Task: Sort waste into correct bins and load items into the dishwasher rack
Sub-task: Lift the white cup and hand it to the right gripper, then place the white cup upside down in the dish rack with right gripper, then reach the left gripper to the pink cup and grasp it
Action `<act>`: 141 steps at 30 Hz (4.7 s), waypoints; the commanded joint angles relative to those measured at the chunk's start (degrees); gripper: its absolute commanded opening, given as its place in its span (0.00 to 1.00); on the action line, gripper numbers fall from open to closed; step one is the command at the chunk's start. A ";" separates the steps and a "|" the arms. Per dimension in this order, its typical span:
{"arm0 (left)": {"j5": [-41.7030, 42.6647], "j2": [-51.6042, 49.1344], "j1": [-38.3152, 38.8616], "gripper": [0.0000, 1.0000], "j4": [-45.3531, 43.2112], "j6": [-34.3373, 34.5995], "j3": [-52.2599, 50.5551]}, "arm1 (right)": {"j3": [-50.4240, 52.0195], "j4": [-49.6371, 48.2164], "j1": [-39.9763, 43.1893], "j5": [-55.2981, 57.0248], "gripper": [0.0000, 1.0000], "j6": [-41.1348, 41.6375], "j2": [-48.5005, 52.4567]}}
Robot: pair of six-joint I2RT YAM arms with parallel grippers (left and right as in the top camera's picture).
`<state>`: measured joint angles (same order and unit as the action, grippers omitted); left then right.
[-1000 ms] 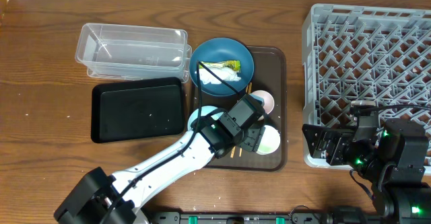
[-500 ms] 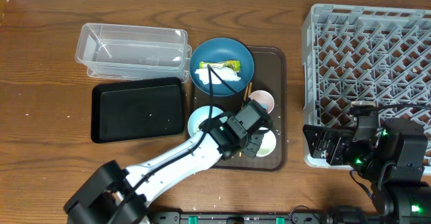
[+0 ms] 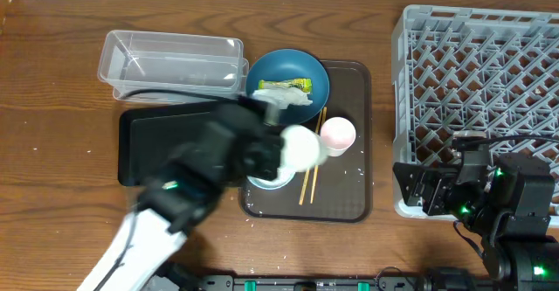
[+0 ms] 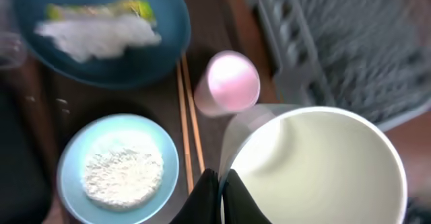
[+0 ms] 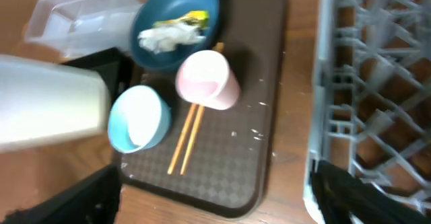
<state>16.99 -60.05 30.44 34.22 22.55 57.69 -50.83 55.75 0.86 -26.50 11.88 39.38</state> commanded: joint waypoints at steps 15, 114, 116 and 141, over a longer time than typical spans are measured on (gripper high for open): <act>66.90 -5.27 -18.84 0.06 -6.05 -2.27 1.18 | -0.70 -17.86 -5.66 -38.16 0.91 -3.15 2.69; -4.61 -9.11 4.96 0.81 0.39 -9.44 1.14 | -25.29 15.47 8.13 7.13 0.92 2.84 27.17; -8.44 -12.17 8.20 0.81 -2.27 -9.44 1.14 | -25.29 16.20 7.21 6.93 0.92 2.82 26.12; -9.77 -40.00 9.40 0.49 -18.34 -1.86 6.62 | -16.37 17.05 3.50 9.77 0.86 2.60 25.59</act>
<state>8.36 -99.31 39.97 15.62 20.69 63.13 -67.81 73.01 5.06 -16.91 15.22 65.14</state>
